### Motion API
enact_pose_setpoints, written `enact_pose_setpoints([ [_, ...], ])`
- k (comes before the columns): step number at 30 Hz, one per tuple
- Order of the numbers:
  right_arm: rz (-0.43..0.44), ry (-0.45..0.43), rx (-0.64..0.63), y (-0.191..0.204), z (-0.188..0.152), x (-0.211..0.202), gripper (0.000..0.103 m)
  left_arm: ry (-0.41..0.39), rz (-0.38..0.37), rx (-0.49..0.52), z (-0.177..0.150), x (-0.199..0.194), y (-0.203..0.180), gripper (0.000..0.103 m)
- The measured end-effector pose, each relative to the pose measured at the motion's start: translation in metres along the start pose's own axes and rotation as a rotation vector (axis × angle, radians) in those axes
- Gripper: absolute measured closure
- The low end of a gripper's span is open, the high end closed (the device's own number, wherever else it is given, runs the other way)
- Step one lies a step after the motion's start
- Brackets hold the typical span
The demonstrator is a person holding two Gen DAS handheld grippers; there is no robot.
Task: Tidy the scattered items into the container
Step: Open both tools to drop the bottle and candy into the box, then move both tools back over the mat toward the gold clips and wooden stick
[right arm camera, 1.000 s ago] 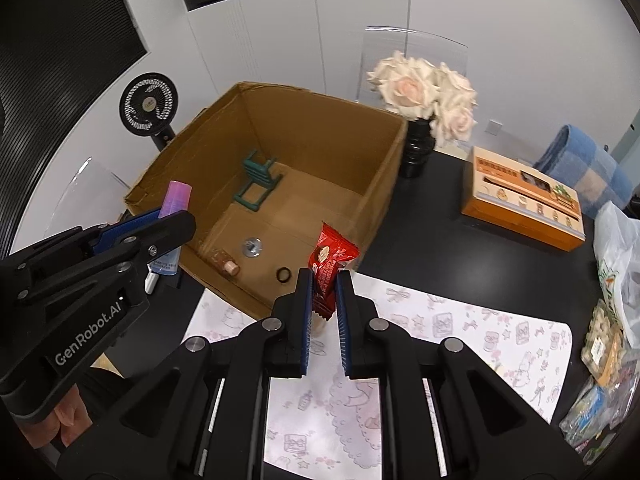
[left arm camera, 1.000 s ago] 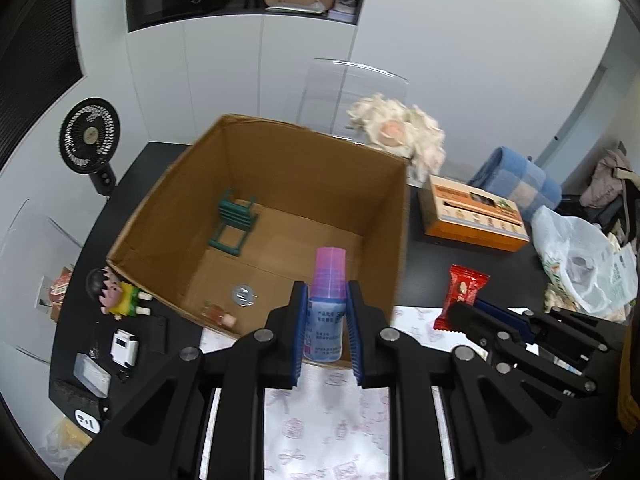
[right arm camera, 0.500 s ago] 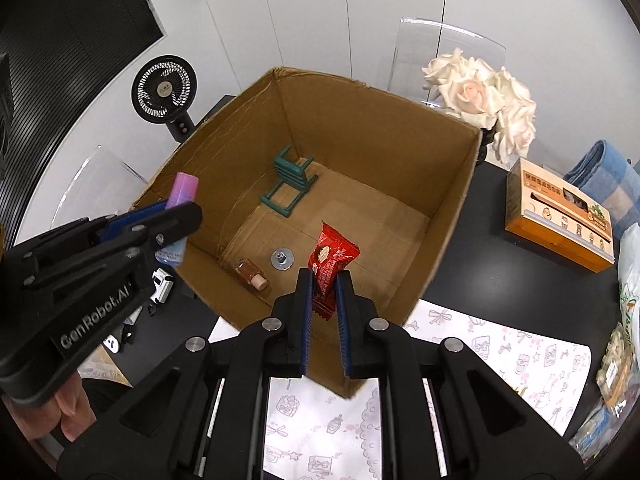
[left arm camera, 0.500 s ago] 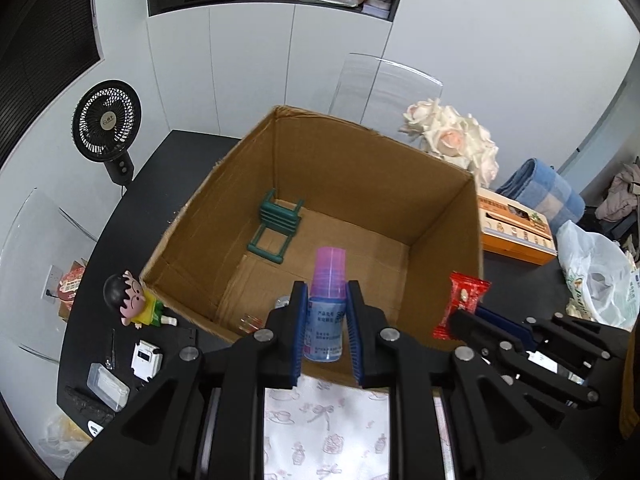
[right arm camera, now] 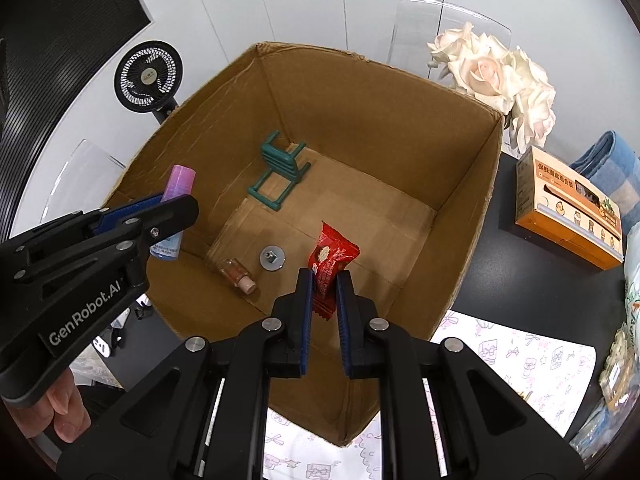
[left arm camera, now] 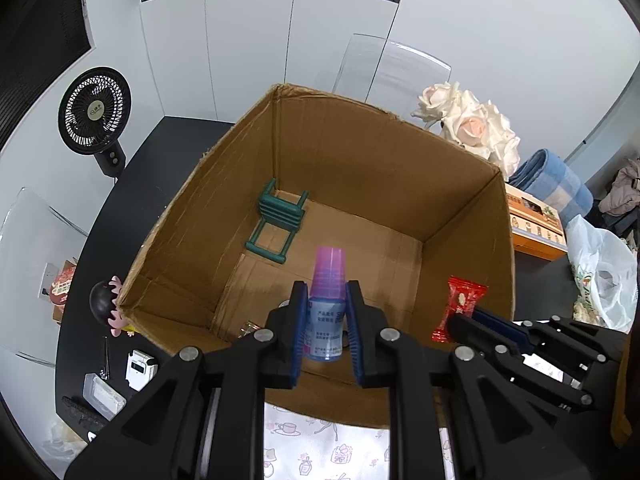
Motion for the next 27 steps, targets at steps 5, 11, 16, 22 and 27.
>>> enact_pose_setpoints([
  [5,-0.003,0.008,0.005,-0.003,0.003,0.004,0.091,-0.003,0.018,0.002,0.003,0.002,0.003,0.084],
  [11,0.001,0.014,-0.004,-0.002,0.003,0.009,0.089,-0.009,0.035,0.007,0.005,0.003,0.01,0.084],
  [16,0.027,0.008,0.03,-0.004,0.001,0.011,0.006,-0.028,0.049,0.007,0.006,0.003,0.016,0.014],
  [22,0.021,0.002,0.04,-0.008,-0.004,0.009,0.0,-0.055,0.078,0.023,0.007,-0.005,0.018,0.004],
  [27,0.01,-0.014,0.021,-0.006,-0.005,0.001,0.0,-0.076,0.085,0.031,0.009,-0.015,0.018,0.004],
])
Point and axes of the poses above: each gripper's, at about its wrist camera, not at the fingertips, and x roughly the way its jaws point, y to its left, z to its top, the point moved 5 cm from there along x, roughly the way its jaws point, and after that the axes turned 3 degrees about -z, right-handed, at the moved point
